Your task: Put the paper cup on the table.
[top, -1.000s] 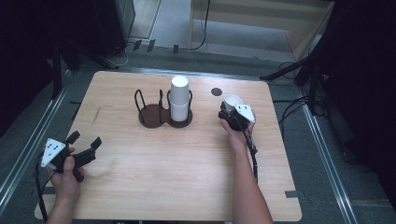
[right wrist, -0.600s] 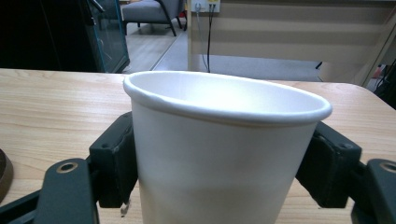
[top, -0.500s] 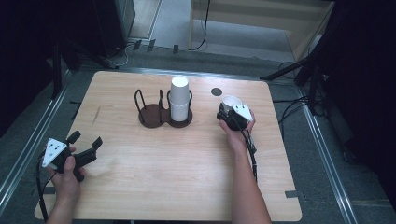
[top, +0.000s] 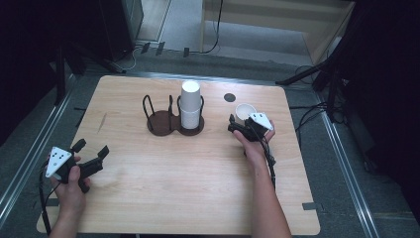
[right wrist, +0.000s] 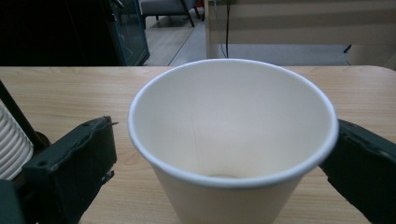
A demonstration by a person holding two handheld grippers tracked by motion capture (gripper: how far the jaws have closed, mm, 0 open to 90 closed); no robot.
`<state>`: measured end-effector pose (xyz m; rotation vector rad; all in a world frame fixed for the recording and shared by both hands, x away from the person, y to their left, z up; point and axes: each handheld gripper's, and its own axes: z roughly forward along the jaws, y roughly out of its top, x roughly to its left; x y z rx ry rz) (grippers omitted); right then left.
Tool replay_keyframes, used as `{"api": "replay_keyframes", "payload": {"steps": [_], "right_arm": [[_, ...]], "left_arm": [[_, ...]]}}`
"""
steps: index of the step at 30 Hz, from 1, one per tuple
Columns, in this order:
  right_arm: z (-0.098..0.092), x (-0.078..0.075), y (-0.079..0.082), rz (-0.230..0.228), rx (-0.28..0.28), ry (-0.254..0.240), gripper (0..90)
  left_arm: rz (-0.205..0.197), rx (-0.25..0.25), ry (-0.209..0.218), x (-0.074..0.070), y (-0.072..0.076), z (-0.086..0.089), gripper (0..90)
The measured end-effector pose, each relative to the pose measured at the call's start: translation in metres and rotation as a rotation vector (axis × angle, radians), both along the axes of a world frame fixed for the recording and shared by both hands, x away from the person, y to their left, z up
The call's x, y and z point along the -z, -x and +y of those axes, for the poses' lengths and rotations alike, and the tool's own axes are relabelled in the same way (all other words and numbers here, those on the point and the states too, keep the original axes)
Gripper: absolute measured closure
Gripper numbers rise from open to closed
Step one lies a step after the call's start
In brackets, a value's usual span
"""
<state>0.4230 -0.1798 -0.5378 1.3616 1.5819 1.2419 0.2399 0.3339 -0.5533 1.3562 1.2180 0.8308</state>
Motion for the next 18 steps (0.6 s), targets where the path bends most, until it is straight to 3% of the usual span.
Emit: {"api": "replay_keyframes", "payload": {"steps": [6,18], "right_arm": [[-0.001,-0.001,0.008,-0.007,-0.007,0.002,0.0],[-0.009,-0.025,0.040,-0.061,-0.049,-0.014,0.0]], "left_arm": [[0.000,0.000,0.000,0.000,0.000,0.000,10.3],[0.010,0.002,-0.004,0.000,0.000,-0.001,7.9]]}}
